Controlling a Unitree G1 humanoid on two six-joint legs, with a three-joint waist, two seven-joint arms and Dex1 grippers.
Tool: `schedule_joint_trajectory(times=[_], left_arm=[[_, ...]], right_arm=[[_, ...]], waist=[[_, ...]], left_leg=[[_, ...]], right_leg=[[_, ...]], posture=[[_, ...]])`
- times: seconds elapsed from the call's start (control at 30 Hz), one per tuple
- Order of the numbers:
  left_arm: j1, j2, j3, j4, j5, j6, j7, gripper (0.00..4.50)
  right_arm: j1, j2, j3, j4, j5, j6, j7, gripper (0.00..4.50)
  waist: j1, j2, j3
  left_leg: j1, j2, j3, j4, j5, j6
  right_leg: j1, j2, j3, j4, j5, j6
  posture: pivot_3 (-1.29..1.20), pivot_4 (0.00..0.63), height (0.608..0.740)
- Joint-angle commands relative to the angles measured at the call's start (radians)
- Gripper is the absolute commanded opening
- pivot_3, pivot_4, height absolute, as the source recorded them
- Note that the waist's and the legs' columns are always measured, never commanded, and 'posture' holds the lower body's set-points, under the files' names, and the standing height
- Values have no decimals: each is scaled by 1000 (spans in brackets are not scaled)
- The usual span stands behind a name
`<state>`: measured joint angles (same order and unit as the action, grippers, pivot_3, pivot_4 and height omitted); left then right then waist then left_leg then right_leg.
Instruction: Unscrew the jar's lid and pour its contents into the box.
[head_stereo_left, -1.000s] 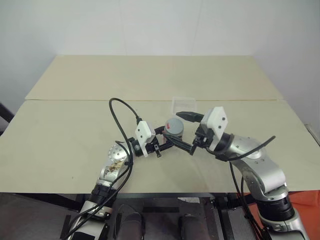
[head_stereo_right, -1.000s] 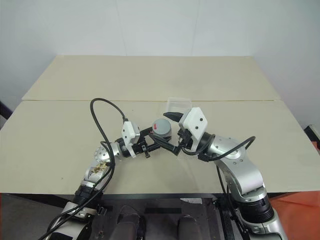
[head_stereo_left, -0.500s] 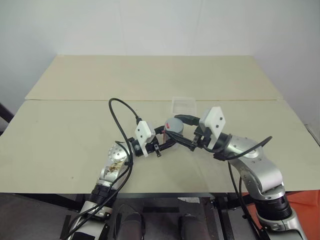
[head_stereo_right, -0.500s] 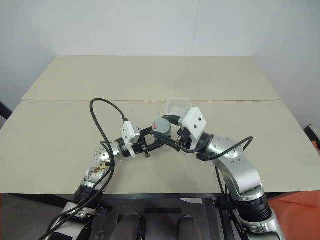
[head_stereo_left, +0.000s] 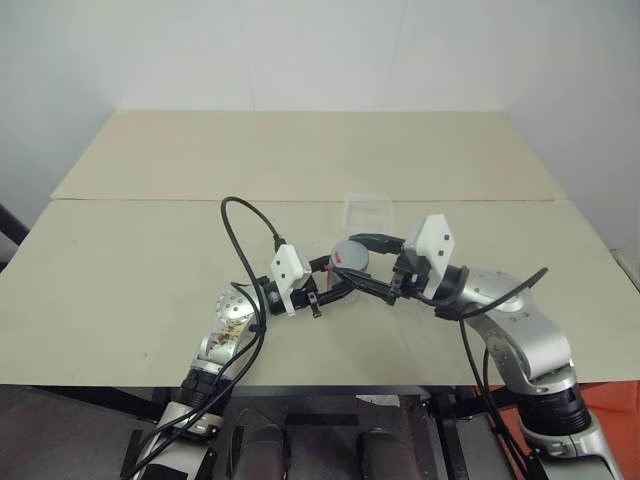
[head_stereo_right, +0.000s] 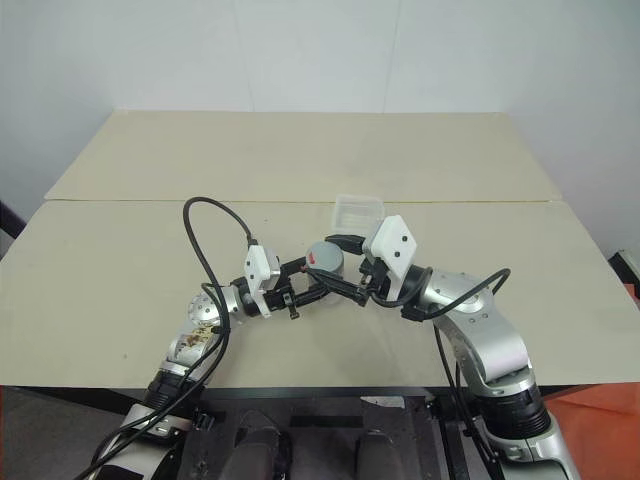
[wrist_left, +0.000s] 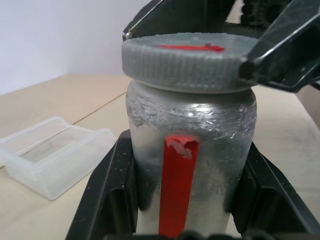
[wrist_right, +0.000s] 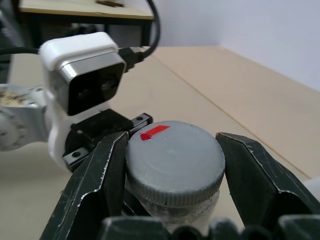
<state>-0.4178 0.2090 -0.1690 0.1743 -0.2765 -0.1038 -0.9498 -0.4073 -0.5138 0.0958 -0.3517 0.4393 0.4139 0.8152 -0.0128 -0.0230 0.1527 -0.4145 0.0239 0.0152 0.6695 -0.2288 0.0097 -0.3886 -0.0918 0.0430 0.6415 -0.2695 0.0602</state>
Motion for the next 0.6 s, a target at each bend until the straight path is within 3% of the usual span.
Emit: schedule_joint_trajectory(times=[0.03, 0.33, 0.47, 0.6], left_arm=[[-4, 10, -3, -24, 0, -34, -18, 1951], [18, 14, -9, -49, -1, -36, -6, 1951], [24, 18, -4, -59, -2, -32, 3, 1951], [22, 20, 13, -77, -8, -12, 34, 1951]], right_arm=[[-51, -2, -67, 25, 75, 7, 38, 2755], [-66, 12, -78, 51, 176, 56, 96, 2755], [-78, 58, -135, 66, 227, 101, 11, 2755], [-69, 98, -243, 94, 229, 147, -187, 2755]], waist=[[-1, 0, 0], [1, 0, 0], [1, 0, 0], [4, 0, 0]], left_leg=[[0, 0, 0, 0, 0, 0], [0, 0, 0, 0, 0, 0], [0, 0, 0, 0, 0, 0], [0, 0, 0, 0, 0, 0]], right_leg=[[0, 0, 0, 0, 0, 0], [0, 0, 0, 0, 0, 0], [0, 0, 0, 0, 0, 0], [0, -1, 0, 0, 0, 0]], posture=[[0, 150, 740], [0, 150, 740], [0, 150, 740], [0, 150, 740]])
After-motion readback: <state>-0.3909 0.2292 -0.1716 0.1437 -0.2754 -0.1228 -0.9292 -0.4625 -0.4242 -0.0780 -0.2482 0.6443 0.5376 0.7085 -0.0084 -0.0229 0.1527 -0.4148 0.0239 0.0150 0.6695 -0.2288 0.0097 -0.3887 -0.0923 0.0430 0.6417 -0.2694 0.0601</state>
